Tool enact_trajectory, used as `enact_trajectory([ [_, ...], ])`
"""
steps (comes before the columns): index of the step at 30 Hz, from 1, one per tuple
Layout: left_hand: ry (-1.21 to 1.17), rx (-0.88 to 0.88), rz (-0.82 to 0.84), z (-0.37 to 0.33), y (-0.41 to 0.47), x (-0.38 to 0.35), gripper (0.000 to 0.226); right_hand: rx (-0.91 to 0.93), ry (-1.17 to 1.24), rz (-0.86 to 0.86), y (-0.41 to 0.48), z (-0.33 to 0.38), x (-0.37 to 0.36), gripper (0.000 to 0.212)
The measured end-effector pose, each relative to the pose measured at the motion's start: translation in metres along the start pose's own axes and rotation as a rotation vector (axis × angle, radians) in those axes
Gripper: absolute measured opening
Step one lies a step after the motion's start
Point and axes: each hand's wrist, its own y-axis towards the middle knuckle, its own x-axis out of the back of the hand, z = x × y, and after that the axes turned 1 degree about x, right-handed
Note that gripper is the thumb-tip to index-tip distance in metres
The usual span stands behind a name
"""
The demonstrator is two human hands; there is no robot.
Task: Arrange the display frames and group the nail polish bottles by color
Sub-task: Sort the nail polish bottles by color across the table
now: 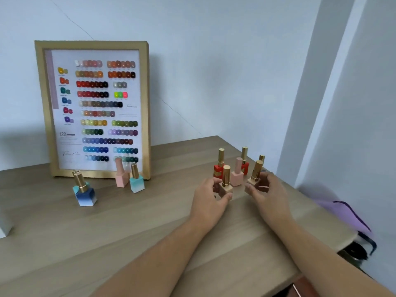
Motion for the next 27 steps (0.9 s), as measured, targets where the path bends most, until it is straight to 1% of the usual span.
enact_trajectory([
  [3, -0.006, -0.024, 0.029, -0.011, 0.006, -0.026, 0.037, -0.054, -0.037, -0.048, 0.012, -0.016, 0.017, 0.027],
  [7, -0.017, -0.038, 0.058, -0.019, 0.012, -0.05, 0.043, -0.134, -0.107, -0.054, 0.025, -0.028, 0.024, 0.027],
  [10, 0.016, -0.031, 0.065, -0.02, 0.018, -0.059, 0.047, -0.161, -0.146, -0.066, 0.029, -0.034, 0.023, 0.027],
  [16, 0.063, 0.031, 0.073, -0.015, 0.027, -0.064, 0.049, -0.155, -0.156, -0.014, 0.031, -0.038, 0.021, 0.029],
  [19, 0.072, 0.027, 0.073, -0.016, 0.026, -0.062, 0.051, -0.159, -0.187, 0.029, 0.031, -0.038, 0.021, 0.033],
  [23, 0.062, 0.009, 0.07, -0.016, 0.019, -0.053, 0.052, -0.163, -0.162, 0.032, 0.029, -0.035, 0.022, 0.039],
  [25, 0.085, -0.036, 0.05, -0.016, 0.013, -0.043, 0.054, -0.149, -0.13, -0.044, 0.024, -0.029, 0.025, 0.044],
  [27, 0.131, -0.076, 0.019, -0.013, 0.006, -0.027, 0.054, -0.066, -0.042, -0.202, 0.014, -0.02, 0.029, 0.034],
])
